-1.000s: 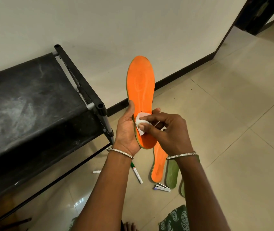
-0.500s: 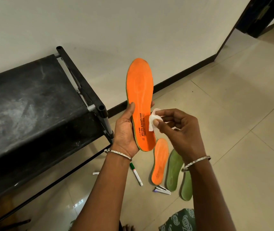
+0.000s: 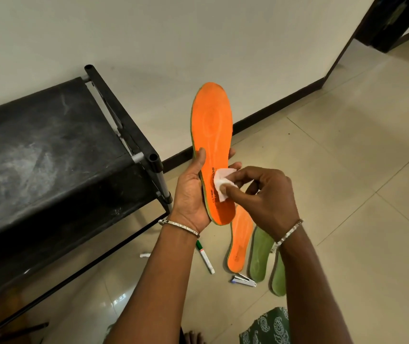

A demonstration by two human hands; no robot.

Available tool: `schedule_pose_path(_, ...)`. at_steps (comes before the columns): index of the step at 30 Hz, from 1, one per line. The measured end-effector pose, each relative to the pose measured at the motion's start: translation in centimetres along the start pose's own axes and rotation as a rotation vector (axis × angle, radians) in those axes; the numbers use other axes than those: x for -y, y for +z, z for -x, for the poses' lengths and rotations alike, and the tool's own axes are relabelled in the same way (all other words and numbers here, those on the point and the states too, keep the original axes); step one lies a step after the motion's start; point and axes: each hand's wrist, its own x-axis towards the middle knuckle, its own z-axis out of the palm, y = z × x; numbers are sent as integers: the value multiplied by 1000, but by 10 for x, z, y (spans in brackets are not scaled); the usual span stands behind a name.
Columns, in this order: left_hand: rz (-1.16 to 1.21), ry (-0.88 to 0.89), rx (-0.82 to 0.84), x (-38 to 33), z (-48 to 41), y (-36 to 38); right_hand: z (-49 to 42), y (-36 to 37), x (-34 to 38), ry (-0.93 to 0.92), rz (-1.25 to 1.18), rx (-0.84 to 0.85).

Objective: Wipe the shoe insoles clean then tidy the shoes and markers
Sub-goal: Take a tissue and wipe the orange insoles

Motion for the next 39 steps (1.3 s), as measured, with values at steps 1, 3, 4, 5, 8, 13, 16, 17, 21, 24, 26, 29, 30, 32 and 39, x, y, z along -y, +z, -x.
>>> schedule_pose_path(1, -14, -1, -4, 0, -1, 0, 0, 4, 2, -27, -10, -33)
schedule_pose_path(3, -23, -22, -1, -1, 0, 1, 1, 8, 4, -68, -66, 34)
schedule_pose_path(4, -7, -27, -1, -1, 0, 0, 1, 5, 4, -67, -100, 128)
schedule_pose_path(5, 16, -23, -1, -2, -1, -1, 2, 1, 2, -46, -134, 242)
schedule_pose_path(8, 33, -19, 1, -2, -2, -4, 4, -15, -6, 40, -152, 436)
schedule_pose_path(13, 16, 7, -23, 0, -1, -1, 1, -3, -4, 46, -3, 0)
schedule_pose_path(16, 7, -5, -22, -1, 0, 1, 2, 3, -1, -18, -78, 82)
schedule_pose_path(17, 9, -11, -22, -2, 0, 1, 3, 1, -1, -17, -121, 172)
schedule_pose_path(21, 73, 57, -38, -3, -1, 1, 5, -17, -10, 77, -180, 447)
schedule_pose_path(24, 75, 47, -40, -3, -2, -1, 3, -16, -16, 75, -44, 191)
schedule_pose_path(26, 29, 20, -45, -3, -2, -2, 2, -10, -14, 63, -35, 75)
schedule_pose_path(29, 32, 36, -45, -4, 0, 0, 4, -9, -8, 60, -154, 279)
schedule_pose_path(30, 58, 59, -49, -4, 0, 0, 6, -11, -8, 72, -190, 380)
schedule_pose_path(32, 99, 91, -67, -5, 0, 1, 7, -14, -10, 101, -225, 476)
schedule_pose_path(39, 59, 11, -45, -3, -3, -3, 2, -5, -7, 35, -89, 194)
